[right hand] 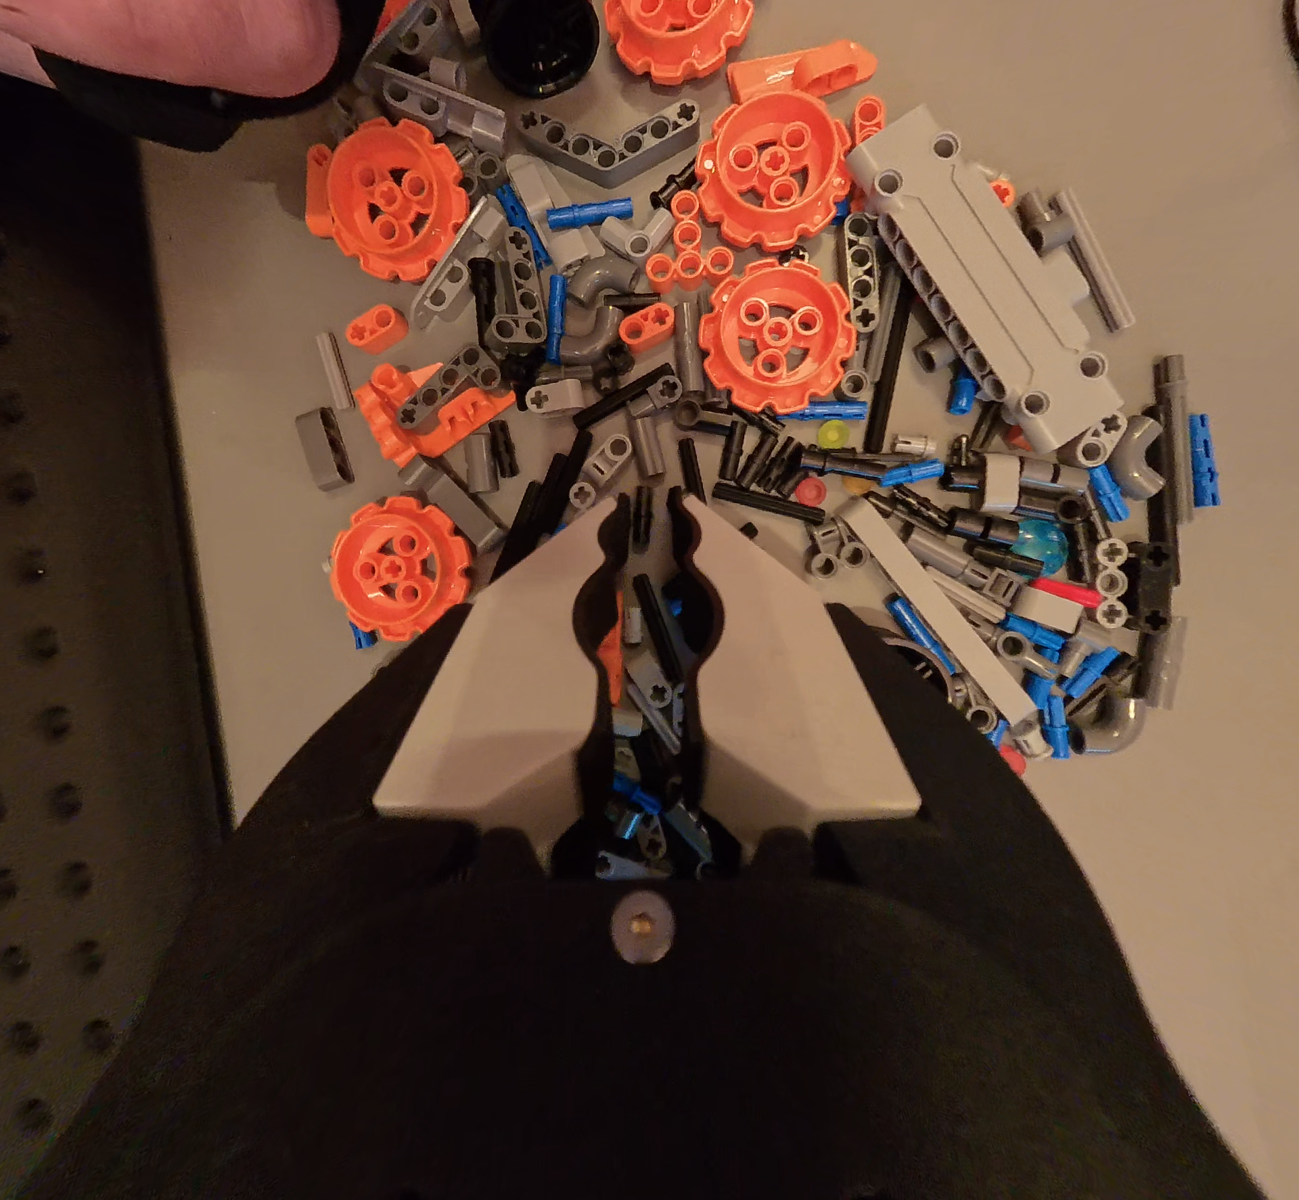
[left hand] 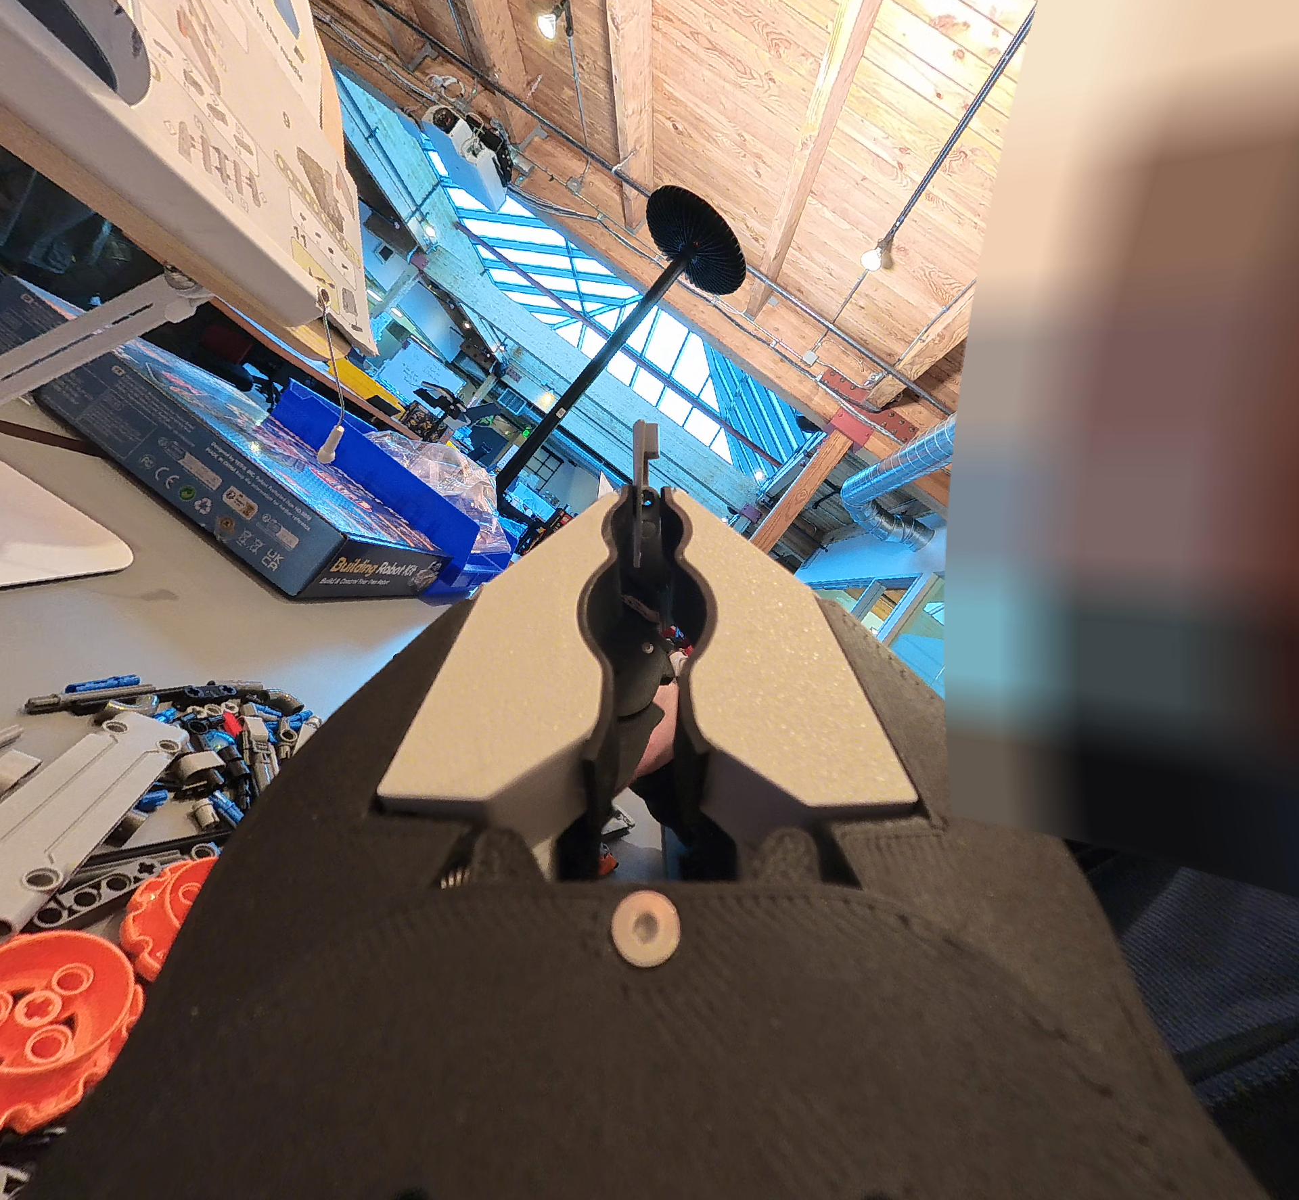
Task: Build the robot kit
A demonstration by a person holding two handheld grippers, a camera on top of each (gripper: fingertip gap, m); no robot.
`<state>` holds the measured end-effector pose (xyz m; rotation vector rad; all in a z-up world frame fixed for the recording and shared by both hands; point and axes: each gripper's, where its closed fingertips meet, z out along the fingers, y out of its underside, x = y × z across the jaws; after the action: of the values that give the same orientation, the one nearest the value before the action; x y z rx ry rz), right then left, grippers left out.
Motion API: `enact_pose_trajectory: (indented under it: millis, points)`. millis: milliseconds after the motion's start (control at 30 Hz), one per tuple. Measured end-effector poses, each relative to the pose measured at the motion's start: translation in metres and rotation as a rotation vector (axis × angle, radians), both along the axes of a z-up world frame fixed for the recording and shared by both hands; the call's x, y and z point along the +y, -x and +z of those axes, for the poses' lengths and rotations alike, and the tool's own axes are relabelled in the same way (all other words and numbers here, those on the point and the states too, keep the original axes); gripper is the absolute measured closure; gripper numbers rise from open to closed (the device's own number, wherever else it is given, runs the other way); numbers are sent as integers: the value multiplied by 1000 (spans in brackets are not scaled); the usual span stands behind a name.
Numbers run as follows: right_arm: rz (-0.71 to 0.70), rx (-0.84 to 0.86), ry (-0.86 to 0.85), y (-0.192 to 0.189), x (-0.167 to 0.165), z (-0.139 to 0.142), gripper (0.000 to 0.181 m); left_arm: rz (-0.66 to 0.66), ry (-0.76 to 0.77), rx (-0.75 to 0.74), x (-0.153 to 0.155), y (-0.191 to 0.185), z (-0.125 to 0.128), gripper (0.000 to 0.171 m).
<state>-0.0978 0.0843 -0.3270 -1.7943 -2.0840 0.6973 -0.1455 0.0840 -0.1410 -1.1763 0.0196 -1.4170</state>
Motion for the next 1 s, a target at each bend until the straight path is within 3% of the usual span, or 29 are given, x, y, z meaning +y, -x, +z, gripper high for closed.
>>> enact_pose_trajectory:
  millis: [133, 733, 833, 1000]
  points:
    - [4, 7, 4, -3, -1, 0, 168, 1, -1, 0, 0, 0, 0, 168]
    - [26, 61, -68, -11, 6, 1, 180, -5, 6, 3, 1, -1, -2, 168]
    - [-1, 168, -75, -6, 8, 29, 180, -7, 13, -7, 2, -1, -3, 168]
    - [-63, 446, -131, 5, 9, 110, 180, -14, 34, 7, 6, -8, -8, 167]
